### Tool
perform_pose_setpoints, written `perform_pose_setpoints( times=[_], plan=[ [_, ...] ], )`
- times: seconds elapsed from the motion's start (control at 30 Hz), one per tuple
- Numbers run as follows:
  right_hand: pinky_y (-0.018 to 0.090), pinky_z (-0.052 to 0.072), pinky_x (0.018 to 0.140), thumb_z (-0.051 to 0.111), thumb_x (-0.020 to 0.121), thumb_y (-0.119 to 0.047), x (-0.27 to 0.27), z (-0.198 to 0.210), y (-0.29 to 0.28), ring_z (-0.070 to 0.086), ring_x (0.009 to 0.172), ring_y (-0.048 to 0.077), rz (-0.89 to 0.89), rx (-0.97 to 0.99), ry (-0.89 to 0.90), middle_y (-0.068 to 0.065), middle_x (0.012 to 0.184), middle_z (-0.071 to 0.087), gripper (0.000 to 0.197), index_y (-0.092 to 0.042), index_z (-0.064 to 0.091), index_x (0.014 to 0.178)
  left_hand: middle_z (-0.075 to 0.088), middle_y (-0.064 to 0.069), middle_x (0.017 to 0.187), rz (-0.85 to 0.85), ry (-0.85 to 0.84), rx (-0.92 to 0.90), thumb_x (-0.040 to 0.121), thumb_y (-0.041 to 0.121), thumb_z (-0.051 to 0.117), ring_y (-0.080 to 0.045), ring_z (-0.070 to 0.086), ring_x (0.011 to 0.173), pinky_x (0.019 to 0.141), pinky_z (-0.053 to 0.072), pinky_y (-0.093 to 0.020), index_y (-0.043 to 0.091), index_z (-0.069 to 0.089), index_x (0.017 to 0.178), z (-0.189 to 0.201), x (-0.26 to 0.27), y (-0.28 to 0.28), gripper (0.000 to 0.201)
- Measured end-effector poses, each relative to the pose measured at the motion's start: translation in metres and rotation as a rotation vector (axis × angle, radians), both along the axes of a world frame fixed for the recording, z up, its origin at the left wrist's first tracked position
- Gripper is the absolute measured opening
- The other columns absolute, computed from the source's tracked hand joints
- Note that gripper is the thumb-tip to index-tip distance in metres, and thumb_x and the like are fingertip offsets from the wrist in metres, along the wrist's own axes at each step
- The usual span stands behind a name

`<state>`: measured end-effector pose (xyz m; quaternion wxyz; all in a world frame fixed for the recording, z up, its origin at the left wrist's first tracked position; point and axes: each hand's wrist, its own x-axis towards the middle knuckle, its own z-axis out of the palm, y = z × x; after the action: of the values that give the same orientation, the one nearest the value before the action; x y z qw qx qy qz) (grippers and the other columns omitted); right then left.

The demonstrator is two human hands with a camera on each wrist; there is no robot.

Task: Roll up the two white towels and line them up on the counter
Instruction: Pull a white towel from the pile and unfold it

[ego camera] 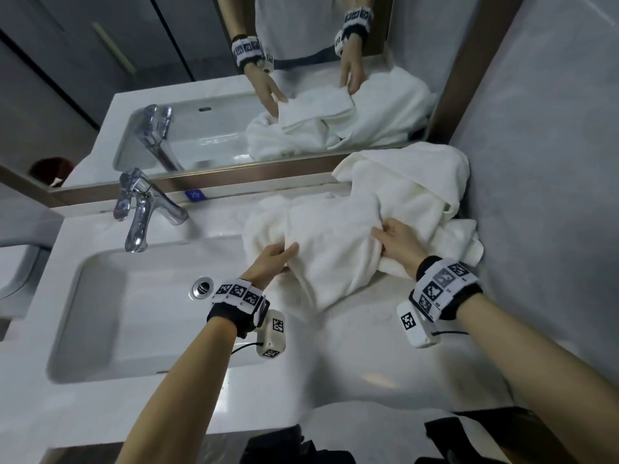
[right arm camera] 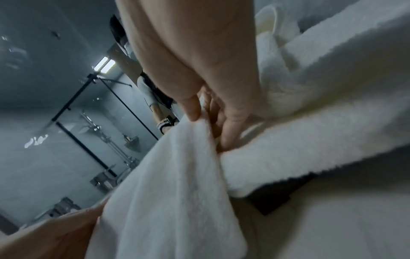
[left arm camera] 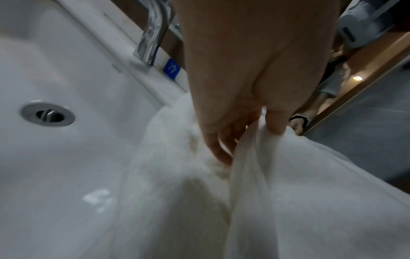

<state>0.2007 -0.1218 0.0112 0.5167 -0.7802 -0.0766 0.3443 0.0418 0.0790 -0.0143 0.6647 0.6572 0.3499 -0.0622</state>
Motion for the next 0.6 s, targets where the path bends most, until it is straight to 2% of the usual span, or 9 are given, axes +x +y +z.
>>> perform_pose_setpoints(
  times=[0.07,0.1,0.17,0.23,0.3,0.37,0.5,0.6],
  plan=[
    [0.044,0.047,0.086,0.046,0.097,-0.017,0.001,0.010,0.003,0.053,0.097,0.024,-0.016,0.053,-0.033,0.014,0.104,0.057,0.018,-0.002,0.052,0.106,0.061,-0.002,0.081,0.072,-0.113,0.097,0.100,0.025,0.044,-0.016,0.059,0.077,0.081,0.043,-0.034,0.011,0.057,0.087,0.012,0.004,0.003,0.023],
    [0.045,0.046,0.088,0.046,0.097,-0.018,0.003,0.018,0.005,0.052,0.098,0.023,-0.028,0.080,-0.086,0.017,0.106,0.057,0.019,-0.002,0.051,0.106,0.058,-0.005,0.080,0.105,-0.170,0.149,0.100,0.024,0.043,-0.019,0.056,0.077,0.080,0.041,-0.037,0.009,0.054,0.085,0.022,0.009,0.005,0.024],
    [0.042,0.045,0.089,0.045,0.098,-0.020,0.010,0.041,0.012,0.052,0.098,0.020,-0.044,0.152,-0.228,0.018,0.110,0.059,0.023,-0.001,0.051,0.110,0.054,-0.012,0.086,0.140,-0.284,0.280,0.100,0.024,0.043,-0.021,0.052,0.081,0.076,0.041,-0.039,-0.001,0.053,0.092,0.050,0.019,0.010,0.028],
    [0.027,0.045,0.079,0.042,0.099,-0.023,0.019,0.072,0.017,0.054,0.090,0.013,-0.015,0.211,-0.382,0.008,0.102,0.061,0.022,-0.006,0.050,0.110,0.054,-0.009,0.085,0.174,-0.408,0.424,0.100,0.024,0.043,-0.016,0.051,0.079,0.071,0.041,-0.033,-0.002,0.055,0.092,0.088,0.029,0.013,0.030],
    [0.010,0.041,0.065,0.040,0.099,-0.024,0.028,0.105,0.020,0.053,0.075,-0.005,0.032,0.268,-0.520,-0.006,0.089,0.058,0.016,-0.013,0.049,0.106,0.050,-0.010,0.081,0.197,-0.509,0.529,0.099,0.026,0.042,-0.016,0.046,0.075,0.067,0.038,-0.034,-0.005,0.053,0.090,0.125,0.038,0.015,0.034],
    [0.005,0.038,0.059,0.039,0.099,-0.023,0.037,0.140,0.021,0.050,0.063,-0.015,0.064,0.309,-0.640,-0.013,0.079,0.053,0.010,-0.017,0.047,0.102,0.050,-0.012,0.082,0.209,-0.579,0.615,0.099,0.028,0.040,-0.019,0.044,0.075,0.067,0.036,-0.037,-0.008,0.053,0.094,0.158,0.044,0.014,0.038],
    [0.013,0.043,0.067,0.043,0.097,-0.027,0.046,0.200,0.018,0.053,0.069,-0.013,0.089,0.408,-0.772,-0.016,0.083,0.056,0.006,-0.028,0.048,0.093,0.043,0.002,0.074,0.235,-0.705,0.797,0.101,0.018,0.037,-0.007,0.037,0.068,0.063,0.032,-0.023,0.004,0.049,0.086,0.207,0.050,0.011,0.024],
    [0.016,0.046,0.071,0.048,0.096,-0.027,0.048,0.223,0.015,0.057,0.076,-0.008,0.072,0.477,-0.779,-0.014,0.088,0.060,0.008,-0.028,0.053,0.090,0.034,0.009,0.069,0.250,-0.754,0.829,0.101,0.016,0.037,0.001,0.031,0.059,0.058,0.028,-0.016,0.015,0.039,0.073,0.226,0.052,0.006,0.028]
  ],
)
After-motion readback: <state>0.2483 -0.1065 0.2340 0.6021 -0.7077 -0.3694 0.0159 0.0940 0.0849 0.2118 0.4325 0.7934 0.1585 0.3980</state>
